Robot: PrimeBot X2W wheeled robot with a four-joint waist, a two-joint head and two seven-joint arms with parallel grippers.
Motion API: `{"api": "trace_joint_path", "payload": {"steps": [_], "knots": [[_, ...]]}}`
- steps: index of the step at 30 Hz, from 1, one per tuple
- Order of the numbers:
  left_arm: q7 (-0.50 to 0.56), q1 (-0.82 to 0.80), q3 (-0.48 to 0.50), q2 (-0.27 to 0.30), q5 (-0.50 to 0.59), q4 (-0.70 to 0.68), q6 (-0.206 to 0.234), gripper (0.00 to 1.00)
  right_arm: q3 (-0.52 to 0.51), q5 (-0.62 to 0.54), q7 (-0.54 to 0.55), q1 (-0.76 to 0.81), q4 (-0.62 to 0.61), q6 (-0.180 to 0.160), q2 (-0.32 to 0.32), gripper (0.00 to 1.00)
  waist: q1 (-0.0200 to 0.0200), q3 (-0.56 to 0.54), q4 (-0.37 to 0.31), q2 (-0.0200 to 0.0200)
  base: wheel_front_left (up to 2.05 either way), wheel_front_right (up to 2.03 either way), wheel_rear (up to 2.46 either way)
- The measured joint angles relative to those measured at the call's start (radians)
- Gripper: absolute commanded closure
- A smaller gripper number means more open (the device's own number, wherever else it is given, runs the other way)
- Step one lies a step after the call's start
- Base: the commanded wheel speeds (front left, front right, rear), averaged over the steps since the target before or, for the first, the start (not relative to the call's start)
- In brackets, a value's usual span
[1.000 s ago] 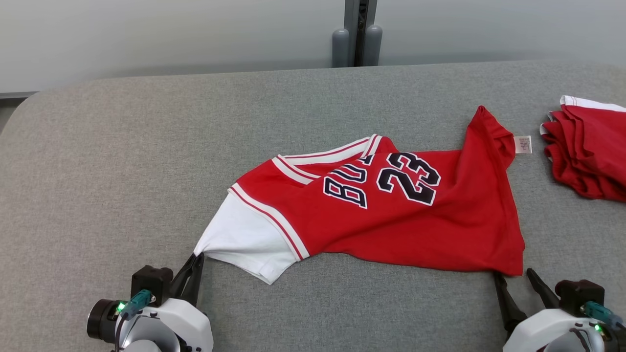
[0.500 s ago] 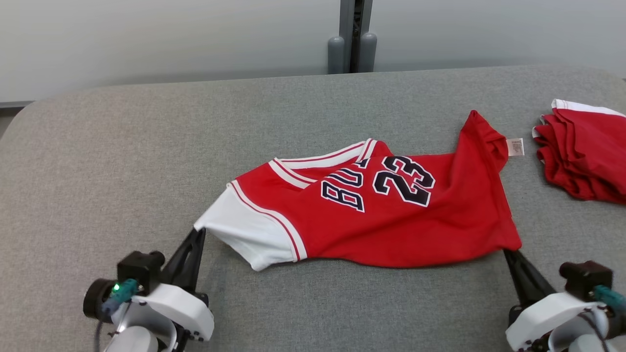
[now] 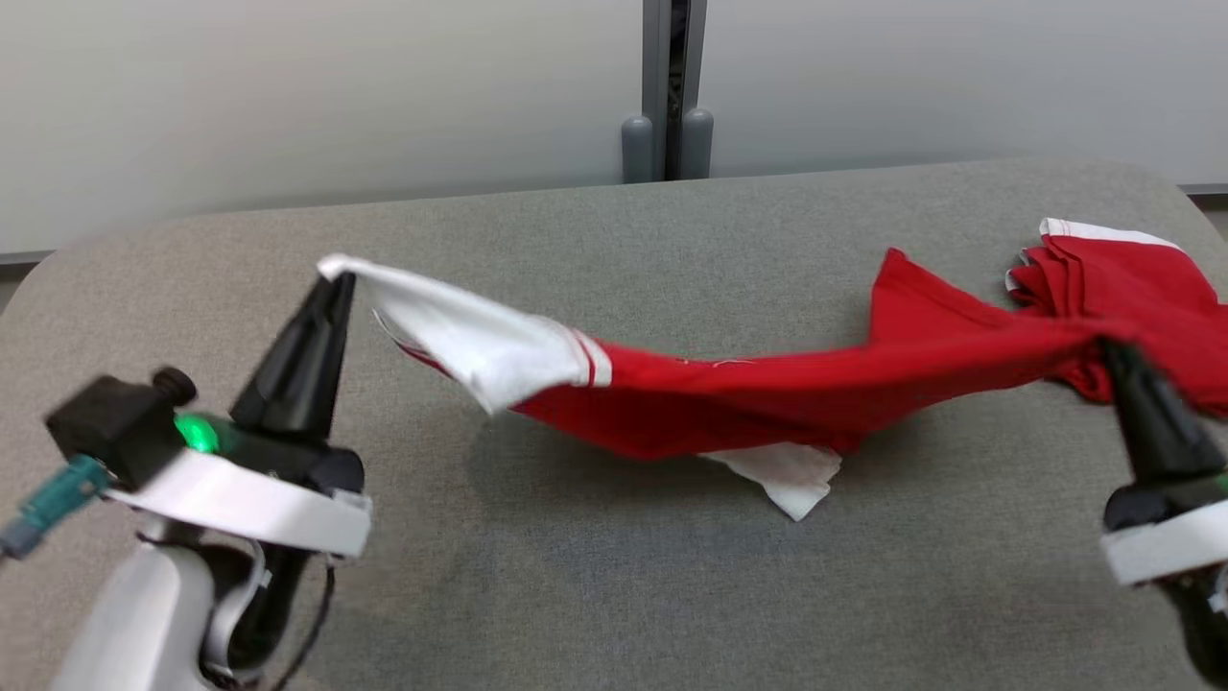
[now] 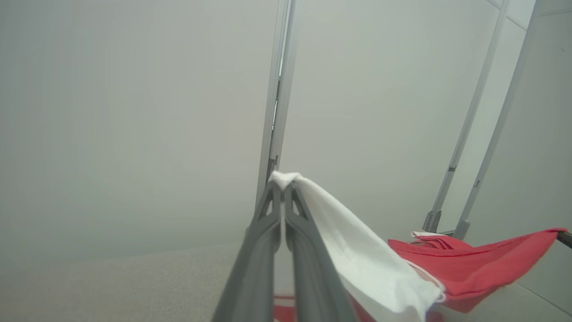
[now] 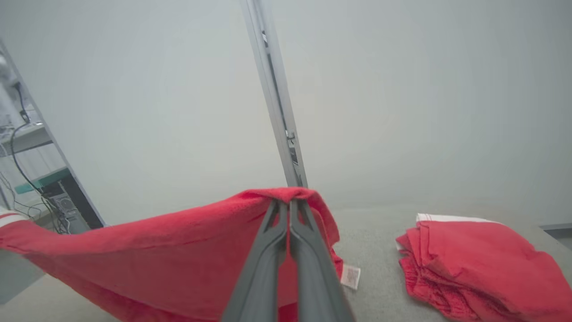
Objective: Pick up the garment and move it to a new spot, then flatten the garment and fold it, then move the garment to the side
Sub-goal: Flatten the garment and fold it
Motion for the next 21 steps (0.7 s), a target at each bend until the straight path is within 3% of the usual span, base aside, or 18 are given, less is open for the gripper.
{"api": "trace_joint_path", "payload": {"steps": [9, 15, 21], "knots": [[0.128, -0.192, 0.042, 0.042, -0.160, -0.175, -0.016, 1.00, -0.127, 0.119, 0.077, -0.140, -0.196, 0.000, -0.130, 1.00, 0.0000, -0.043, -0.011, 0.0000, 0.00, 0.00, 0.00], [0.250, -0.351, 0.054, 0.070, -0.251, -0.193, -0.016, 1.00, -0.159, 0.122, 0.181, -0.279, -0.202, 0.000, -0.183, 1.00, 0.0000, -0.066, -0.020, 0.0000, 0.00, 0.00, 0.00], [0.309, -0.459, 0.051, 0.104, -0.254, -0.105, -0.012, 1.00, -0.124, 0.112, 0.265, -0.384, -0.144, 0.000, -0.202, 1.00, 0.0000, -0.055, -0.022, 0.0000, 0.00, 0.00, 0.00]]}}
